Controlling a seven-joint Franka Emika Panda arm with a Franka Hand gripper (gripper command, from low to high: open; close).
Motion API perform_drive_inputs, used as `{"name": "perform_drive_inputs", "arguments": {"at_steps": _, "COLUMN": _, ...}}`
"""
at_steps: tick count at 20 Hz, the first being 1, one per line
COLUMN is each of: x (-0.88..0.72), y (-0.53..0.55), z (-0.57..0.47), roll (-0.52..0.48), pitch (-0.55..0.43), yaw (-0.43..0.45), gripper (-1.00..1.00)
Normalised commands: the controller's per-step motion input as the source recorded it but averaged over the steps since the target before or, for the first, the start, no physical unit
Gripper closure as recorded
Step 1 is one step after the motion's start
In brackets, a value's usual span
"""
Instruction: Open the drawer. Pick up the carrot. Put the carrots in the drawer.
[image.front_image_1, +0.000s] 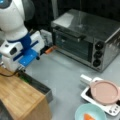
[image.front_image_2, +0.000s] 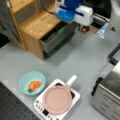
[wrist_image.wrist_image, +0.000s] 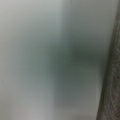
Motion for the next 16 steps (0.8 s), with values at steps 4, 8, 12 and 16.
{"name": "perform_drive_inputs", "arguments": {"at_steps": 4, "x": 0.11, "y": -0.1, "z": -0.02, "roll": -0.071, "pitch": 0.01, "yaw": 0.119, "gripper": -1.0}}
{"name": "perform_drive_inputs", "arguments": {"at_steps": 8, "x": 0.13, "y": -0.08, "z": -0.05, "roll": -0.067, "pitch": 0.026, "yaw": 0.12, "gripper": -1.0}}
{"name": "perform_drive_inputs", "arguments": {"at_steps": 12, "x": 0.17, "y": -0.07, "z": -0.08, "roll": -0.044, "pitch": 0.091, "yaw": 0.082, "gripper": -1.0}}
{"name": "perform_drive_inputs", "arguments": {"at_steps": 16, "x": 0.23, "y": -0.08, "z": -0.1, "roll": -0.034, "pitch": 0.134, "yaw": 0.037, "gripper": -1.0}}
